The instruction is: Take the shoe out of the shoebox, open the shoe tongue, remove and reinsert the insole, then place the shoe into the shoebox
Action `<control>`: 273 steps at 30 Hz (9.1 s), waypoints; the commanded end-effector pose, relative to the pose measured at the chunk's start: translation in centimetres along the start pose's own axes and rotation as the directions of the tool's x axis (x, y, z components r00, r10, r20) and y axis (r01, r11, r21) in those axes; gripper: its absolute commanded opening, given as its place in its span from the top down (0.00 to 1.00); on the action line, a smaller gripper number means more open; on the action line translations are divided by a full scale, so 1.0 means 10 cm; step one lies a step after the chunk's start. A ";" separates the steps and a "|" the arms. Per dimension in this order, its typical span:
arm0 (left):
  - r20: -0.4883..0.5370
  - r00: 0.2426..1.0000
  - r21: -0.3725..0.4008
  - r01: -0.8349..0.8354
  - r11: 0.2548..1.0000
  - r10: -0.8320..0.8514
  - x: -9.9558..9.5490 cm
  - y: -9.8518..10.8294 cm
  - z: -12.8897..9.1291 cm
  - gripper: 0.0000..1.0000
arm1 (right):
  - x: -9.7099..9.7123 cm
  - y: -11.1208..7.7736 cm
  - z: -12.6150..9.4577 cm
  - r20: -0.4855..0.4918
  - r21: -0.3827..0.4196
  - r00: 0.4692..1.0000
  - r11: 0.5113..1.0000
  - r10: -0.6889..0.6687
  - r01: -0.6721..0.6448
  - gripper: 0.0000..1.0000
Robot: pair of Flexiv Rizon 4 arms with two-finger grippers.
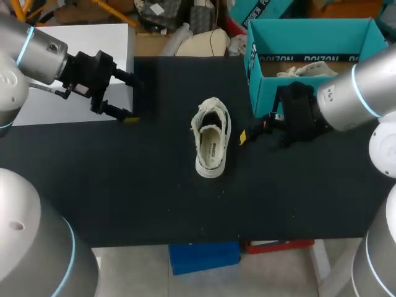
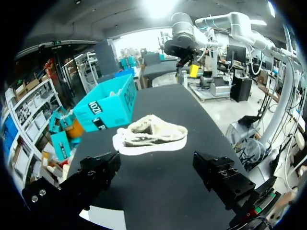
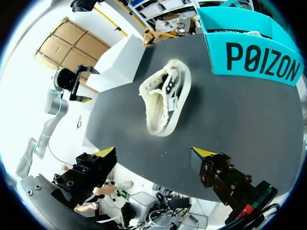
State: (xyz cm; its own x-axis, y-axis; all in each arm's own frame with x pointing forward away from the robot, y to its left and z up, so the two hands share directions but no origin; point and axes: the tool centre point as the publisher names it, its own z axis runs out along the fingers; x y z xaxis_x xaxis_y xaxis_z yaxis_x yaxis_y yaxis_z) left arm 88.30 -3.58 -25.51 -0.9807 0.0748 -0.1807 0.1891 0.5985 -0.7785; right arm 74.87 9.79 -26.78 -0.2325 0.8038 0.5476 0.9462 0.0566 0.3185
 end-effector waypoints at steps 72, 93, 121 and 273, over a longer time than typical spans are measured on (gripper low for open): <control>-0.001 1.000 -0.020 -0.003 1.000 0.003 0.04 -0.05 -0.02 0.00 | -0.50 1.08 1.39 0.552 0.324 0.833 0.930 -0.036 -0.175 0.39; -0.001 1.000 -0.020 -0.003 1.000 0.003 0.04 -0.05 -0.02 0.00 | -0.69 0.99 1.77 0.588 0.309 0.809 0.929 -0.018 -0.204 0.53; -0.001 1.000 -0.020 -0.003 1.000 0.003 0.04 -0.05 -0.02 0.00 | -0.12 1.49 0.22 0.437 0.464 0.789 0.860 -0.432 0.214 1.00; -0.001 1.000 -0.020 -0.003 1.000 0.003 0.04 -0.05 -0.02 0.00 | -3.66 4.18 0.28 -0.109 0.645 0.325 0.183 -0.939 0.742 0.71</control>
State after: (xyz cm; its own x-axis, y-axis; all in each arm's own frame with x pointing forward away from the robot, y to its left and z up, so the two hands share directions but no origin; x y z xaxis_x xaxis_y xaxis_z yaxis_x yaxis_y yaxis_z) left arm 87.83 -3.65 -24.91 -0.9805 0.0790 -0.1798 0.1899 0.6132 -0.7667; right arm 123.92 -15.32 -37.17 -0.9892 0.1413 -0.0395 0.1426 0.9893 -0.0310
